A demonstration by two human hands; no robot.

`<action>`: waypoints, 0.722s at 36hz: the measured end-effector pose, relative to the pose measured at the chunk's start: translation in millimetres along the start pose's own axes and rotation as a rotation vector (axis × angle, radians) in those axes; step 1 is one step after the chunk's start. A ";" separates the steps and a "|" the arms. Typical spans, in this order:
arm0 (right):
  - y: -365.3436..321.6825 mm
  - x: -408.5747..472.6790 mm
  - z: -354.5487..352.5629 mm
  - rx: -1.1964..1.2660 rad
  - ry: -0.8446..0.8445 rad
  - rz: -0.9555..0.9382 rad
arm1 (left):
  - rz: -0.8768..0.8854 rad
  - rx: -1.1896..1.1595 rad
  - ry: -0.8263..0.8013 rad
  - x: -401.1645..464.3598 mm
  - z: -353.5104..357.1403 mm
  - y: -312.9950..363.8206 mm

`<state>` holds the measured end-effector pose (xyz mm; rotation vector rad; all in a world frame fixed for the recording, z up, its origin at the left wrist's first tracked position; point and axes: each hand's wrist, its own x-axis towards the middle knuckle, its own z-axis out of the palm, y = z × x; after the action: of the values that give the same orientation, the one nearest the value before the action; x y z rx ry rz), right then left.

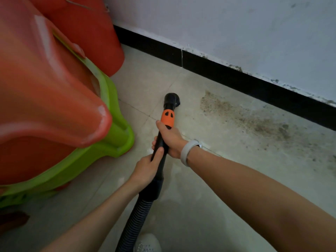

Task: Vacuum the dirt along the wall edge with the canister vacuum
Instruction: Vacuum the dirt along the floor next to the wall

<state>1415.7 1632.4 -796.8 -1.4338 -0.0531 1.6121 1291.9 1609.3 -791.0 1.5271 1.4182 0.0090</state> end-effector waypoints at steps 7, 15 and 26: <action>36.2 -10.4 31.2 -0.085 -0.134 0.053 | -0.065 -0.046 0.099 -25.1 -12.9 -33.2; 77.9 -41.5 34.7 -0.101 -0.067 0.002 | -0.077 -0.005 0.053 -60.2 -9.9 -62.8; 72.1 -65.6 -8.5 0.064 0.192 -0.043 | 0.031 0.081 -0.107 -51.9 16.6 -43.5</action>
<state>1370.8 1545.7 -792.1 -1.5210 0.0776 1.4225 1253.7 1551.3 -796.6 1.5922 1.3232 -0.1108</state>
